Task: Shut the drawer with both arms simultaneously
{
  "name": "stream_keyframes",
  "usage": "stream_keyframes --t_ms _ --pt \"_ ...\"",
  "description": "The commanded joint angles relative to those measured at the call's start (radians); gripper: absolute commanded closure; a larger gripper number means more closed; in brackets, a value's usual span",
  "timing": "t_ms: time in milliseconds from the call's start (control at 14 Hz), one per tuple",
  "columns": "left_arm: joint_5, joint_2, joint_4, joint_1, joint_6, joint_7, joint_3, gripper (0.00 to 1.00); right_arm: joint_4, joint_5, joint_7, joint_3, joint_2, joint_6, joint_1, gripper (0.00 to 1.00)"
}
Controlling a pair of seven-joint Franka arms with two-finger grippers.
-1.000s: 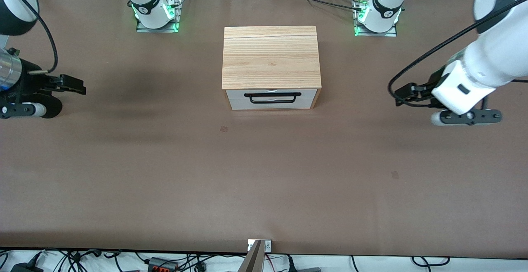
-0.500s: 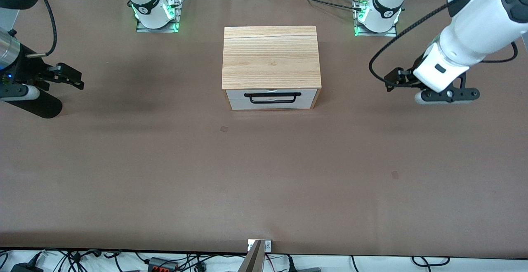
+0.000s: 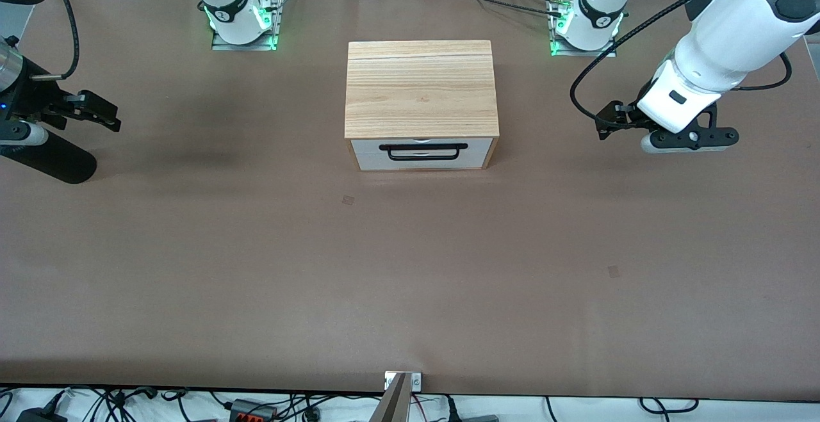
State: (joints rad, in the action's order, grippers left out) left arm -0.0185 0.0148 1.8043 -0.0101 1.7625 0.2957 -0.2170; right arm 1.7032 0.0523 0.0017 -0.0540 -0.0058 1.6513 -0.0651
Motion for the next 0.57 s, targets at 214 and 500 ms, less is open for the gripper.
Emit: stream_keyframes --t_ms 214,500 --pt "0.008 0.022 0.015 0.006 0.011 0.003 -0.004 0.00 -0.014 0.015 0.026 -0.027 -0.005 -0.062 -0.015 0.00" --pt "0.008 0.017 0.006 0.007 0.009 0.003 -0.004 0.00 -0.016 0.003 0.032 -0.027 -0.005 -0.096 -0.012 0.00"
